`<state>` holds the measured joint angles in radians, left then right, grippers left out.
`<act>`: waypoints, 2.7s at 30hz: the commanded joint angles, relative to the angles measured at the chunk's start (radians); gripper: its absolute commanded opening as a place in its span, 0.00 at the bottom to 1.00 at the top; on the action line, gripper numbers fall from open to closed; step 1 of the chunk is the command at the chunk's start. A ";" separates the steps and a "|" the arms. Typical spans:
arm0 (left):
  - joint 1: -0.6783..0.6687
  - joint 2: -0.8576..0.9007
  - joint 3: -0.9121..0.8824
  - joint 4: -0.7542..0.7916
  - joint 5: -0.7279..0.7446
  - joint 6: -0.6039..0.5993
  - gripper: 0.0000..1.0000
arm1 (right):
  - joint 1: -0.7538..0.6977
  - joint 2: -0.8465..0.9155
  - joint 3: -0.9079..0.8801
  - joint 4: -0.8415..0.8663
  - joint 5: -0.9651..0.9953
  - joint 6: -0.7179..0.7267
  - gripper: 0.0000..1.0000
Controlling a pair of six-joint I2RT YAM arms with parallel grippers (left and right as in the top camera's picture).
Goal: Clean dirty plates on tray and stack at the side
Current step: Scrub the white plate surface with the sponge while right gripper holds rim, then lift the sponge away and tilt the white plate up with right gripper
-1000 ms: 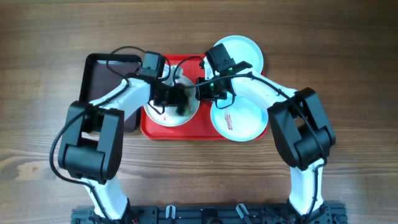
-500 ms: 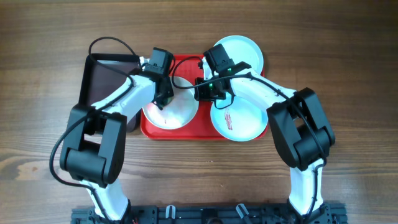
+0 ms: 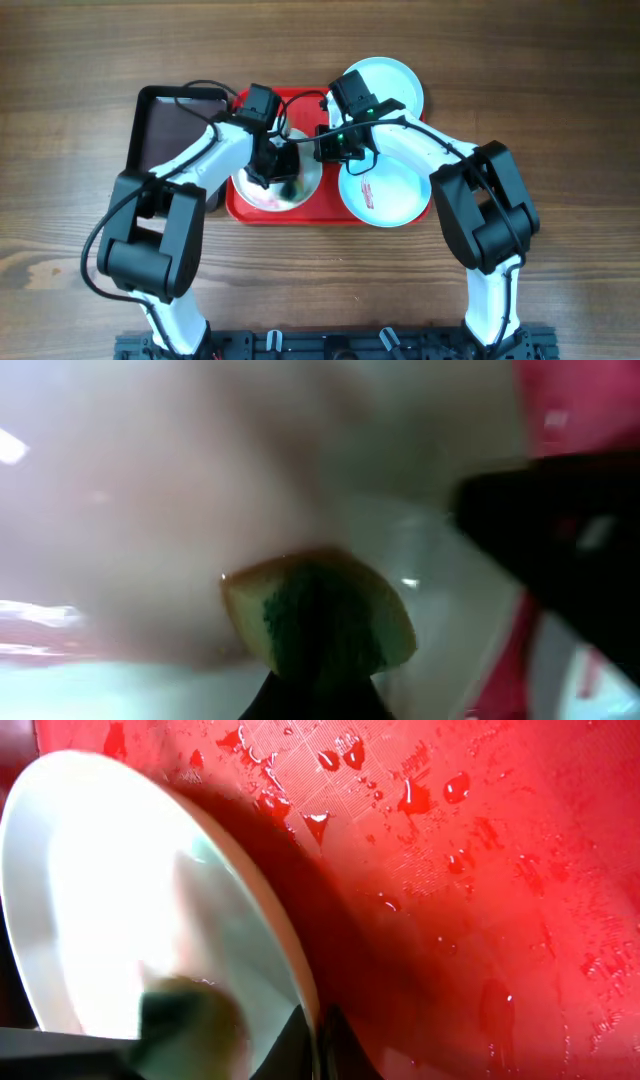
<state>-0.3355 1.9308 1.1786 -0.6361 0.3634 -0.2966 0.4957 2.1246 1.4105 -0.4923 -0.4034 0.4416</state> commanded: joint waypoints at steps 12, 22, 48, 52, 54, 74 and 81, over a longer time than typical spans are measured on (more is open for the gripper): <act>-0.015 0.037 -0.020 0.296 -0.472 -0.060 0.04 | -0.005 0.017 -0.008 0.003 0.002 0.021 0.04; -0.015 0.037 -0.020 0.008 -0.705 -0.211 0.04 | -0.005 0.017 -0.008 0.004 0.002 0.021 0.04; -0.015 0.037 -0.020 0.119 0.074 0.031 0.04 | -0.004 0.017 -0.008 0.008 0.002 0.027 0.04; -0.015 0.037 -0.020 0.250 0.032 0.031 0.04 | -0.004 0.017 -0.008 0.006 0.002 0.028 0.04; -0.015 0.037 -0.020 0.284 -0.047 0.031 0.04 | -0.004 0.017 -0.008 0.005 0.002 0.027 0.04; 0.058 0.036 0.075 -0.077 -0.468 -0.109 0.04 | -0.005 0.017 -0.008 0.005 0.002 0.020 0.04; 0.076 0.026 0.100 -0.222 -0.090 -0.052 0.04 | -0.003 0.017 -0.008 0.000 0.001 0.023 0.04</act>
<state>-0.2760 1.9530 1.2694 -0.8188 0.0250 -0.3870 0.4965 2.1246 1.4105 -0.4919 -0.4152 0.4442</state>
